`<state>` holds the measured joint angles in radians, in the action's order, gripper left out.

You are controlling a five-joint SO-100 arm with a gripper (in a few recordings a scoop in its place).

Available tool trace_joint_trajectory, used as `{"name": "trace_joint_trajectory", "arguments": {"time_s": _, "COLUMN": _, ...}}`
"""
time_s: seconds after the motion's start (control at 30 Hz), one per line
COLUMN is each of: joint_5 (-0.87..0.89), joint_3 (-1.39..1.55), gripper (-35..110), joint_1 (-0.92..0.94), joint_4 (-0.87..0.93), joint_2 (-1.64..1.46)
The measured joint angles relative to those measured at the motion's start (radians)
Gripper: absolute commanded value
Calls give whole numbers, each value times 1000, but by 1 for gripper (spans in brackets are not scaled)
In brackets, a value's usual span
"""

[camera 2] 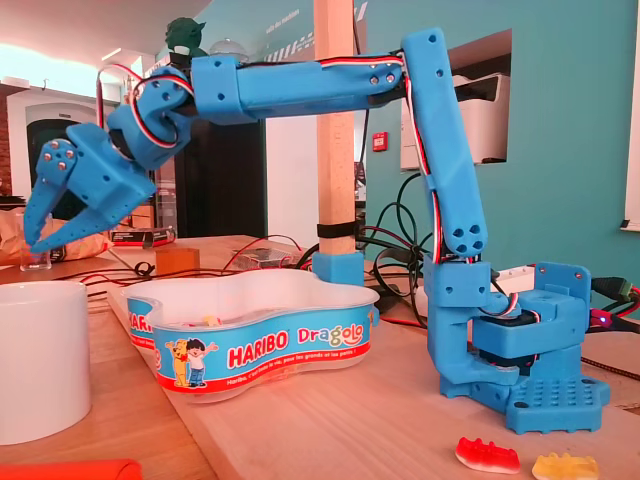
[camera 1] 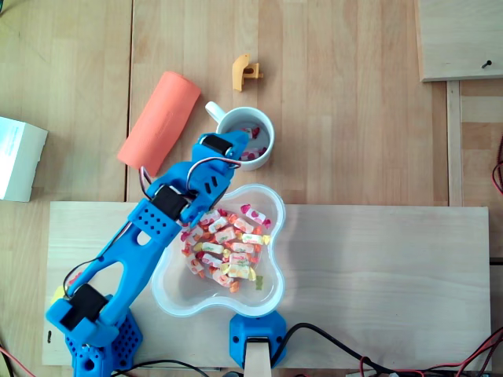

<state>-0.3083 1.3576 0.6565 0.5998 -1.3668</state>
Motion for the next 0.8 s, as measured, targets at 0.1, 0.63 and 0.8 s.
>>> {"name": "trace_joint_trajectory", "arguments": {"time_s": 0.1, "joint_5": 0, "joint_3": 0, "gripper": -1, "joint_1": -37, "joint_4": 0, "joint_2": -77}}
{"name": "trace_joint_trajectory", "arguments": {"time_s": 0.63, "joint_5": 21, "joint_3": 247, "gripper": -1, "joint_1": -442, "joint_4": 63, "joint_2": -822}}
{"name": "trace_joint_trajectory", "arguments": {"time_s": 0.8, "joint_5": 121, "joint_3": 578, "gripper": -1, "joint_1": -614, "joint_4": 170, "joint_2": -1304}}
